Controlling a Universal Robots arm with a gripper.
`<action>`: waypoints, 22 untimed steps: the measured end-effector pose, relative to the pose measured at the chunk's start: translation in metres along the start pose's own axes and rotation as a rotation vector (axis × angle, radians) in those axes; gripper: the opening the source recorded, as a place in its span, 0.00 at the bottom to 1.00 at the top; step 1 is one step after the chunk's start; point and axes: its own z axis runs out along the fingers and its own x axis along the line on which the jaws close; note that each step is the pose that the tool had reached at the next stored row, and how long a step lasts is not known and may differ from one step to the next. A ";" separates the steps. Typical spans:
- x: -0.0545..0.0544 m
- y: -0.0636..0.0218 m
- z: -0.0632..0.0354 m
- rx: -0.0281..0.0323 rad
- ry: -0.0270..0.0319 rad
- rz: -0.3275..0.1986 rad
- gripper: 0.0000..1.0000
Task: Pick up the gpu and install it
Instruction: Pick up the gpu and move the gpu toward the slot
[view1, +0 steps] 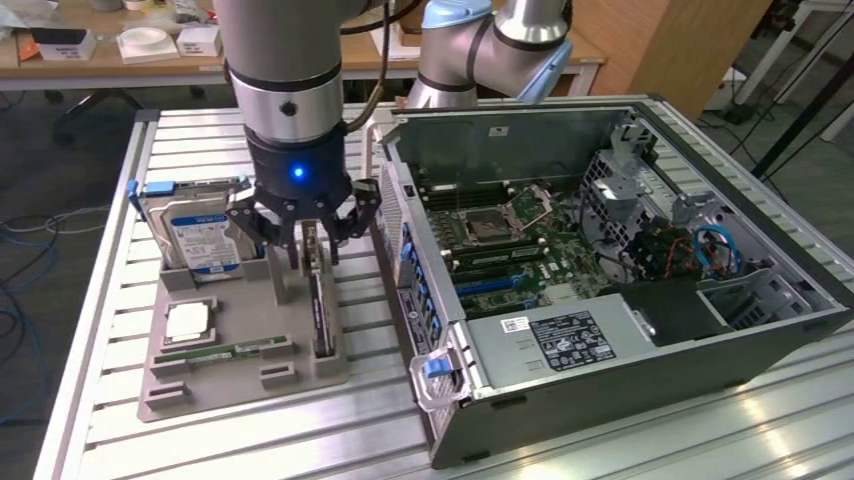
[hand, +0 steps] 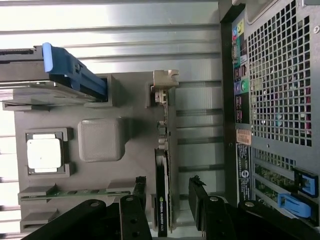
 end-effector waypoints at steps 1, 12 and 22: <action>0.000 -0.0007 0.0008 0.0001 0.0001 0.000 0.47; 0.000 -0.0029 0.0138 0.0001 0.0001 0.000 0.47; 0.001 -0.0035 0.0226 0.0001 0.0001 0.000 0.47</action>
